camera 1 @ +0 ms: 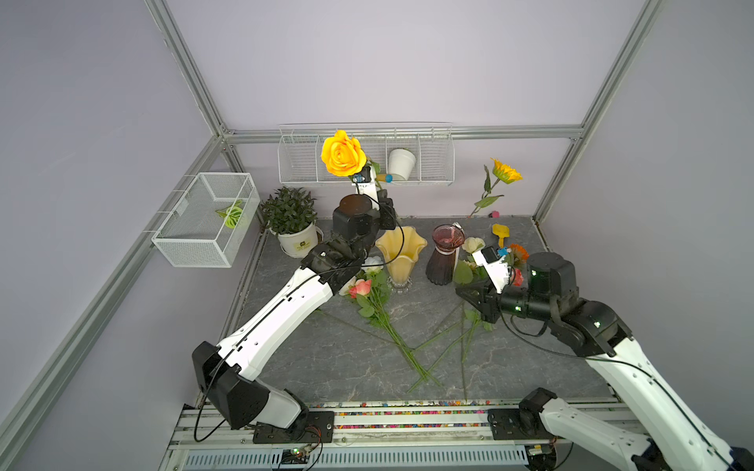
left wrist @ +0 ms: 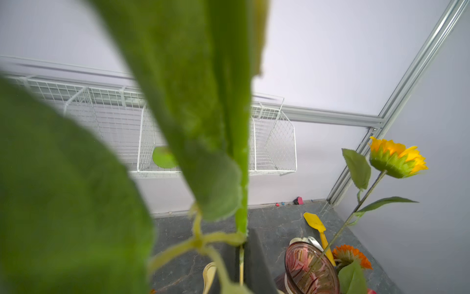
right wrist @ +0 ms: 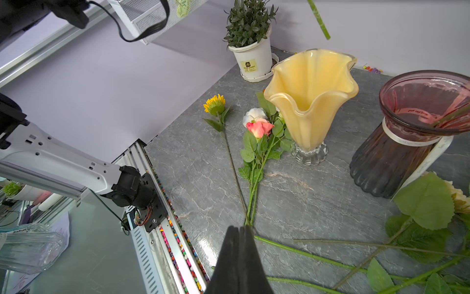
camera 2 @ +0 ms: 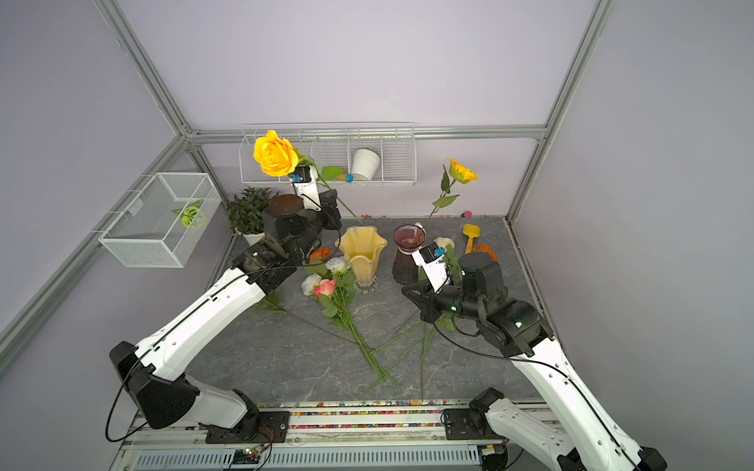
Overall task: Arrange the flowers in different vases according to their variety
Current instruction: Insert the flower into the vase.
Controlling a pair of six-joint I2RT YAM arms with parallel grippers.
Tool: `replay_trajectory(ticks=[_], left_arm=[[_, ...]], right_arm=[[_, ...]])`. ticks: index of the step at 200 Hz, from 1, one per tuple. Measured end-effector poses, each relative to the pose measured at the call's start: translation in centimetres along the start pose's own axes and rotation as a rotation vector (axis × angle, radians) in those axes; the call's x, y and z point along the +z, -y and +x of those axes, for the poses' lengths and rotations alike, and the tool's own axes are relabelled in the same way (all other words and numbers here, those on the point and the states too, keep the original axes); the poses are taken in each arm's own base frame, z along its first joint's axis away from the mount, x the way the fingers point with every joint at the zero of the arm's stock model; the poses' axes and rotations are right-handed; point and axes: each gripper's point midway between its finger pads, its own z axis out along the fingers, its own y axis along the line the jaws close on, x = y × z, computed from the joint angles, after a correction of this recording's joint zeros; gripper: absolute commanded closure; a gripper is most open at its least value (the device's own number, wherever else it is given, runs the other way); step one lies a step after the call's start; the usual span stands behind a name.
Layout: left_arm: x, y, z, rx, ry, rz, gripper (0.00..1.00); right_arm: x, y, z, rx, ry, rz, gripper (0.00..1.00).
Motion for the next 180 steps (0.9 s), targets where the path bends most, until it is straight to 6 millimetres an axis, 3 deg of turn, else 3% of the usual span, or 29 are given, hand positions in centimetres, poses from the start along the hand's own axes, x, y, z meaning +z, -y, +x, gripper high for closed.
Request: replay_trajectory(ticks=[30, 65, 86, 123, 157, 180], left_arm=[[-1.4, 0.3, -1.2, -0.007, 0.017, 0.016, 1.00], [-2.7, 1.2, -0.8, -0.018, -0.008, 0.055, 1.00], [-2.4, 0.9, 1.6, -0.021, -0.057, 0.048, 1.00], [-0.2, 0.2, 8.3, 0.024, -0.199, -0.001, 1.00], [1.3, -0.4, 11.0, 0.058, -0.248, -0.048, 1.00], [2.2, -0.6, 12.1, 0.056, -0.277, -0.075, 0.70]], right_arm=[[0.0, 0.1, -0.1, -0.001, 0.003, 0.002, 1.00], [0.3, 0.2, -0.1, 0.005, 0.002, 0.007, 1.00], [0.5, 0.4, 0.0, 0.019, -0.006, 0.011, 1.00], [0.8, 0.7, 0.3, 0.032, -0.016, 0.015, 1.00], [0.9, 0.8, 0.5, 0.041, -0.018, 0.021, 1.00], [1.1, 1.2, 0.6, 0.050, -0.021, 0.036, 1.00]])
